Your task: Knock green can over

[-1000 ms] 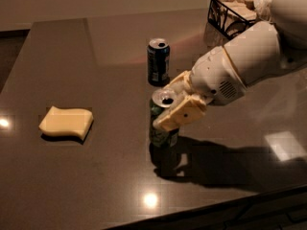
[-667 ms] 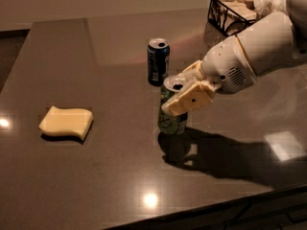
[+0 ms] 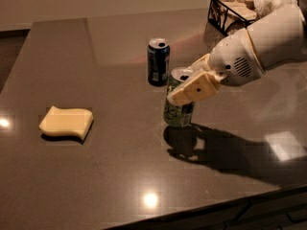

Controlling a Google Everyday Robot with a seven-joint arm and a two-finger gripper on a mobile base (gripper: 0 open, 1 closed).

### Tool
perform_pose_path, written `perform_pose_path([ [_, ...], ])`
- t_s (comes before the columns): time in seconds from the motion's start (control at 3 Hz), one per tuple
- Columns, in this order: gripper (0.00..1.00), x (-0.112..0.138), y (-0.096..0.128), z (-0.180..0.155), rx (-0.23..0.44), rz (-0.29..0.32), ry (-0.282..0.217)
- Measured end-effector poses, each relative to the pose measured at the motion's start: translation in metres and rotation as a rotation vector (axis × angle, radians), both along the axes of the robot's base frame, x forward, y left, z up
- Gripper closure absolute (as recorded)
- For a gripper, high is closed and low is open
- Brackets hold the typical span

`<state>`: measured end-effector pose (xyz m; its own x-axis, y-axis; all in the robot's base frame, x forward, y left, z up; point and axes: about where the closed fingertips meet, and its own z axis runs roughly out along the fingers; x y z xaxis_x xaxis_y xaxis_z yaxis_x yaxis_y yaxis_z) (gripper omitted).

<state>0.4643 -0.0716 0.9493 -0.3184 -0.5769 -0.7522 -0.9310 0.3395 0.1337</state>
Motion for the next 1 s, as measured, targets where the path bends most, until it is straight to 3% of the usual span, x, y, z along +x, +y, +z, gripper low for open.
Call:
perform_pose_path([
  [0.33,1.00,0.008,-0.001,0.001,-0.022,-0.023,-0.029],
  [0.67,1.00,0.030,-0.006,0.007,-0.012,-0.076,-0.077],
  [1.0,1.00,0.049,-0.006,0.009,-0.021,-0.097,-0.093],
])
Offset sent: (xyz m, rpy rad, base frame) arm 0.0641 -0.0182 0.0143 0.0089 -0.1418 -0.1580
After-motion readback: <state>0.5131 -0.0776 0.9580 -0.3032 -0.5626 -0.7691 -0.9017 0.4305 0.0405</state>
